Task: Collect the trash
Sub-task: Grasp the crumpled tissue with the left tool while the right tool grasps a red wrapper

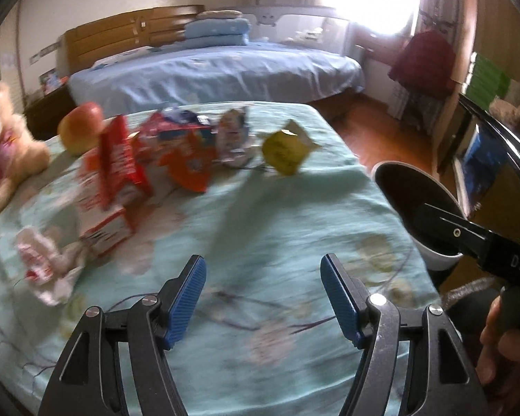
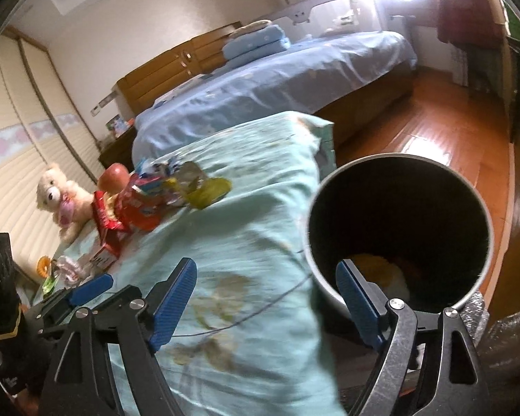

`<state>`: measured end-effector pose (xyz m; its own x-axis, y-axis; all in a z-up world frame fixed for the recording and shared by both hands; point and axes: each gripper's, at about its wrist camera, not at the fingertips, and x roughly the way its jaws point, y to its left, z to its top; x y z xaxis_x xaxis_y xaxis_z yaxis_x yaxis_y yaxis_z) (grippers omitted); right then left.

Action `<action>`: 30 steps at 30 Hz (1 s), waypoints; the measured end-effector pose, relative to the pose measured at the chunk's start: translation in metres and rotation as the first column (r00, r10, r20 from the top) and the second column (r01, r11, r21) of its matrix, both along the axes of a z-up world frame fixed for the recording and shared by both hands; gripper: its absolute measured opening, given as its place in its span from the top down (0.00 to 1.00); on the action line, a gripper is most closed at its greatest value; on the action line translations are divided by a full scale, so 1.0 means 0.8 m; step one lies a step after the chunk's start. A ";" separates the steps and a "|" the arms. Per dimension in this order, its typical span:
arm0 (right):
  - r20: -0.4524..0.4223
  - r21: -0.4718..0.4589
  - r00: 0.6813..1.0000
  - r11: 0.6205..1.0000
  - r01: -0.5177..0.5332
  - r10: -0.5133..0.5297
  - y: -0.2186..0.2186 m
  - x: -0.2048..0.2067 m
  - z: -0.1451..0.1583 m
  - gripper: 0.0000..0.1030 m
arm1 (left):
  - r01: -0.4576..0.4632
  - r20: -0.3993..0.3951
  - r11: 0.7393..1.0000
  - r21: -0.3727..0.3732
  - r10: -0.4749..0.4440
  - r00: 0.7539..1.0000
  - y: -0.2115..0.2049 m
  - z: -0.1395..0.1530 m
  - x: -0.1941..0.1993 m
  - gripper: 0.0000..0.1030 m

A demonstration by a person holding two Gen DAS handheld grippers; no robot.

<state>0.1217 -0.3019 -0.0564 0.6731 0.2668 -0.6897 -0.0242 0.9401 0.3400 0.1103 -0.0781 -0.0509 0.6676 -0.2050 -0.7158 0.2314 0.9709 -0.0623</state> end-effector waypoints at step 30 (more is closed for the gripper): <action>-0.012 0.004 0.964 0.964 -0.265 0.265 0.169 0.034 -0.012 0.19 | -0.335 -0.020 0.940 -0.063 0.334 0.942 0.170 0.017 -0.029 0.34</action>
